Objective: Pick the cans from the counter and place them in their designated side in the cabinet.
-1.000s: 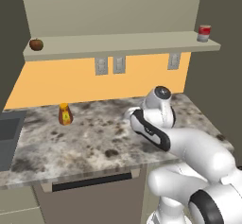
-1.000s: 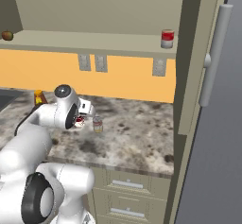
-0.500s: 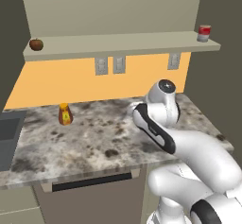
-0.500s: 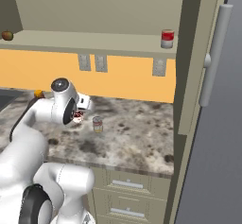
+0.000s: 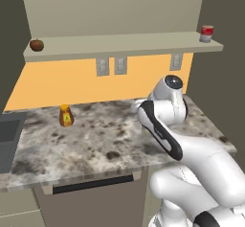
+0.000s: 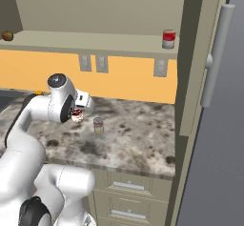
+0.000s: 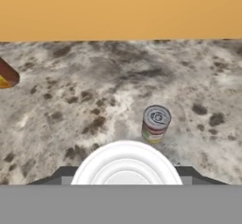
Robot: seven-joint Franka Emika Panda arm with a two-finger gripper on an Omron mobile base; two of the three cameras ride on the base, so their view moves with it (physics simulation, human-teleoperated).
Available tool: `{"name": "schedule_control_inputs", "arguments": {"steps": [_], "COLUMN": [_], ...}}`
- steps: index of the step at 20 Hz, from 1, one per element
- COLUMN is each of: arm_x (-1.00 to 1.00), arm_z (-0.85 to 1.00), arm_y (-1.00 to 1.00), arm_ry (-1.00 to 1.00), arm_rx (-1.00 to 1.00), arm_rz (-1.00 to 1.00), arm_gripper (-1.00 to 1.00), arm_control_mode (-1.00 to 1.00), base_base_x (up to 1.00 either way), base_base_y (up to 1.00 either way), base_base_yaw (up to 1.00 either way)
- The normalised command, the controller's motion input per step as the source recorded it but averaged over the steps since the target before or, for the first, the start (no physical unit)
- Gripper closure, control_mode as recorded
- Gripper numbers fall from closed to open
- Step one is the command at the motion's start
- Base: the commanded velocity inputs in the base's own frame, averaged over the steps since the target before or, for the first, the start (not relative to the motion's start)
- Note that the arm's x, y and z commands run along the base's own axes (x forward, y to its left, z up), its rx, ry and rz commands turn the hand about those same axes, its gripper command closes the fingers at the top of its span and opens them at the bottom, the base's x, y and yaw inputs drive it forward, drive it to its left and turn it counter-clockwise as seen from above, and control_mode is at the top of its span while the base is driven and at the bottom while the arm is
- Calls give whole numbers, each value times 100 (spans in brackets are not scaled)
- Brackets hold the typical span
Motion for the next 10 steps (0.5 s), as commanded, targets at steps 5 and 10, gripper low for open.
{"name": "schedule_control_inputs", "arguments": {"steps": [5,10], "arm_x": [-30,-34], "arm_z": [26,21], "arm_y": [-15,-10], "arm_ry": [-2,-2], "arm_rx": [0,0], "arm_rz": [0,0], "arm_gripper": [100,100], "arm_control_mode": [-100,-100], "base_base_x": [0,0], "base_base_y": [0,0], "base_base_yaw": [0,0]}}
